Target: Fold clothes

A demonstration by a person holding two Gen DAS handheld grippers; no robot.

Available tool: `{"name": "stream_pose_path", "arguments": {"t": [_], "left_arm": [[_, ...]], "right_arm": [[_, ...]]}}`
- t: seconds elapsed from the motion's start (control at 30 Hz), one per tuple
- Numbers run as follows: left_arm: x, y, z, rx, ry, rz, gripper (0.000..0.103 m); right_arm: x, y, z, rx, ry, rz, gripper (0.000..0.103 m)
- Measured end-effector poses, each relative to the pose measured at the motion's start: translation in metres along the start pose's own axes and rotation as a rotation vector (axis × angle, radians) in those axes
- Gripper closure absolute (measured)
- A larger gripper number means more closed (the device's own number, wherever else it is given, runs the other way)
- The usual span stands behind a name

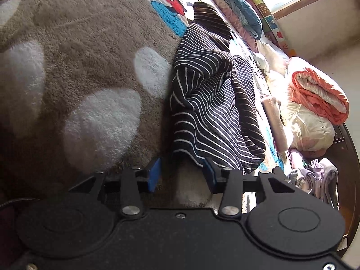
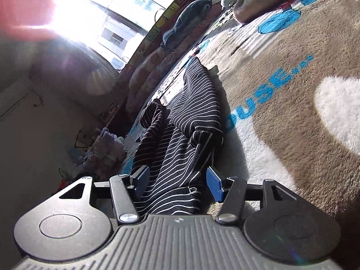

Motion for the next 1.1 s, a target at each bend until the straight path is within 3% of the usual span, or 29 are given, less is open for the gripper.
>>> {"name": "stream_pose_path", "arguments": {"t": [0.03, 0.1, 0.17, 0.43, 0.6, 0.67, 0.73, 0.8, 0.87, 0.97, 1.03, 1.07, 1.1], "left_arm": [[-0.003, -0.001, 0.002, 0.013, 0.011, 0.006, 0.042], [-0.008, -0.001, 0.004, 0.037, 0.053, 0.016, 0.015], [-0.015, 0.002, 0.003, 0.045, 0.112, 0.038, 0.006], [-0.017, 0.022, 0.007, 0.074, 0.109, 0.082, 0.008], [0.001, 0.014, 0.011, 0.082, 0.092, 0.066, 0.024], [0.005, 0.014, 0.013, 0.094, 0.083, 0.081, 0.029], [0.009, 0.016, 0.015, 0.088, 0.066, 0.092, 0.038], [0.015, 0.015, 0.016, 0.098, 0.062, 0.085, 0.076], [0.018, 0.013, 0.020, 0.121, 0.059, 0.077, 0.091], [0.014, 0.011, 0.028, 0.117, 0.015, 0.084, 0.092], [0.019, 0.008, 0.022, 0.131, 0.053, 0.066, 0.092], [0.022, 0.006, 0.018, 0.139, 0.070, 0.057, 0.091], [0.023, 0.005, 0.015, 0.135, 0.070, 0.053, 0.088]], "right_arm": [[-0.002, 0.004, -0.002, -0.007, 0.002, 0.014, 0.039], [-0.004, 0.013, -0.005, -0.019, 0.004, 0.044, 0.027], [-0.007, 0.023, -0.005, -0.021, 0.005, 0.071, 0.021], [-0.013, 0.047, 0.025, 0.038, -0.032, 0.102, 0.018], [0.018, 0.013, 0.024, 0.005, -0.051, -0.074, 0.029], [0.026, 0.000, 0.016, -0.071, -0.072, -0.092, 0.030], [0.032, -0.006, 0.011, -0.126, -0.086, -0.085, 0.040], [0.035, -0.009, 0.012, -0.123, -0.091, -0.083, 0.082], [0.033, -0.011, 0.012, -0.118, -0.099, -0.072, 0.087], [0.013, -0.011, 0.014, -0.116, -0.139, -0.043, 0.087], [0.011, -0.014, 0.026, -0.062, -0.152, -0.073, 0.089], [0.008, -0.012, 0.028, -0.041, -0.147, -0.066, 0.087], [0.003, -0.008, 0.029, -0.023, -0.137, -0.048, 0.079]]}}
Point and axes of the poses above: each gripper's, at about its wrist camera, not at the fingertips, and x roughly the way its jaws point, z to its right, y to its top, the point moved 9 cm from there along x, roughly the way its jaws point, and after that the axes turned 1 degree about -z, right-handed, at the moved point
